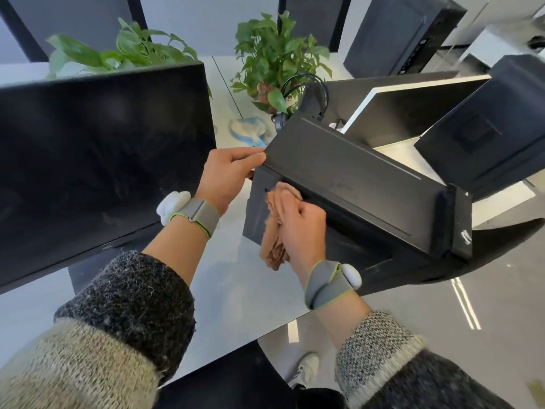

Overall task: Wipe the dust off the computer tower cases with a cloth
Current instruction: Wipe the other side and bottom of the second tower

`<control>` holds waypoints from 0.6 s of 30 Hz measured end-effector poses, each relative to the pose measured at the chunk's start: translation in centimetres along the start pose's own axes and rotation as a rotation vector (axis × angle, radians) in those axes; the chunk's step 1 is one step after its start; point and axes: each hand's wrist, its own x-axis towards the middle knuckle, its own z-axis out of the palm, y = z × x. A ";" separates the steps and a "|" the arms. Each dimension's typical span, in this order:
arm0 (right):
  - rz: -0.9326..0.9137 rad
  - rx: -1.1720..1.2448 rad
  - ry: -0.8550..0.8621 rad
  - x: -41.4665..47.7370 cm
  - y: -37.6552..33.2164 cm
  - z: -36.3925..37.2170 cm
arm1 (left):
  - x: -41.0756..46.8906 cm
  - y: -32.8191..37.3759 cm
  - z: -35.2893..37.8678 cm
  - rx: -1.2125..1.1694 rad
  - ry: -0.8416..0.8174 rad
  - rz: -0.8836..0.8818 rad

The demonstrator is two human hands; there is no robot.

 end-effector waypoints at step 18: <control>0.090 0.199 -0.033 -1.1 -1.1 -0.5 | -1.8 -0.2 1.4 0.154 0.123 0.007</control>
